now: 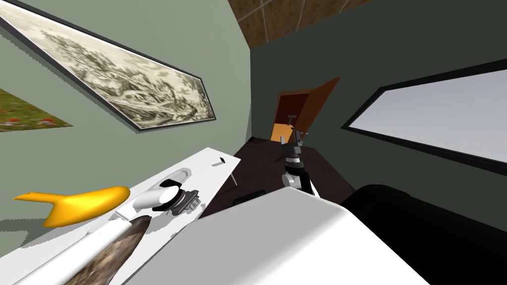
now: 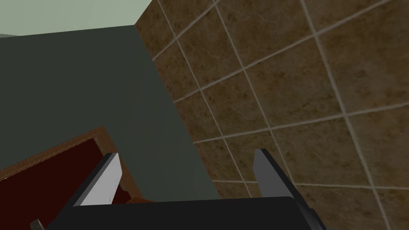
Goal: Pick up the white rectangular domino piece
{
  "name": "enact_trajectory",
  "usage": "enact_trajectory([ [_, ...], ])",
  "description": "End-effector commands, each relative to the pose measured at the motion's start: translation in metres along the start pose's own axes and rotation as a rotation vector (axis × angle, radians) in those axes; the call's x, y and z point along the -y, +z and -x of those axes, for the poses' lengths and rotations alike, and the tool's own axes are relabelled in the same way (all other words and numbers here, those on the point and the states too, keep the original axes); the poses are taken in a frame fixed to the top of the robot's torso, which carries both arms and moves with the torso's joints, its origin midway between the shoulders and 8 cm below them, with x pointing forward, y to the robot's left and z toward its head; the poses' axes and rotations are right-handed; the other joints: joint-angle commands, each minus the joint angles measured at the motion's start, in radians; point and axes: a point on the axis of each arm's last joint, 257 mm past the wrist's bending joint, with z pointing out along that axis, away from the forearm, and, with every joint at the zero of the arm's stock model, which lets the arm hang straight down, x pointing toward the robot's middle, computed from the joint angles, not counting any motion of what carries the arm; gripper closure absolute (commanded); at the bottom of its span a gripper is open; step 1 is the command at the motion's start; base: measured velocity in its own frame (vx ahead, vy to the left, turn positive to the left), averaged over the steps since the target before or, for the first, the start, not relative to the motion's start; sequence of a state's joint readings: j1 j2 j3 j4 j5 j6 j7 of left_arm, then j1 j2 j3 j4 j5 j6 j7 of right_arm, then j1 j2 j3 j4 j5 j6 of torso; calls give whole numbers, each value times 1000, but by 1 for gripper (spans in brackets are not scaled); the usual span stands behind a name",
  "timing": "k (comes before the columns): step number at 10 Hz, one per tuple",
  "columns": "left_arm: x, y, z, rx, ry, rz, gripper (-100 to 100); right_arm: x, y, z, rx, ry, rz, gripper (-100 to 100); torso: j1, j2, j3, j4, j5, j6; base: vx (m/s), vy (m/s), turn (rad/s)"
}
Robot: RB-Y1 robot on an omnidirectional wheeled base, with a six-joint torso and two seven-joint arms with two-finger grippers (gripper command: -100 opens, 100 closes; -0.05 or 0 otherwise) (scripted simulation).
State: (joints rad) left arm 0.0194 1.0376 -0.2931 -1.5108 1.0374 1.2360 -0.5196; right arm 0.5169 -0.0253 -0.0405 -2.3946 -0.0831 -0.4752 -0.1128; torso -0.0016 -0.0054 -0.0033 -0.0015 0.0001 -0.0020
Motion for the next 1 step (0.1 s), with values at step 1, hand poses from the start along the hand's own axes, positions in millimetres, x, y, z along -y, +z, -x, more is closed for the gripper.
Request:
enact_trajectory([
  [1,0,0,0,0,0,0,0,0,0,0,0,0,0,0,0,0,0,0,0,0,0,0,0],
])
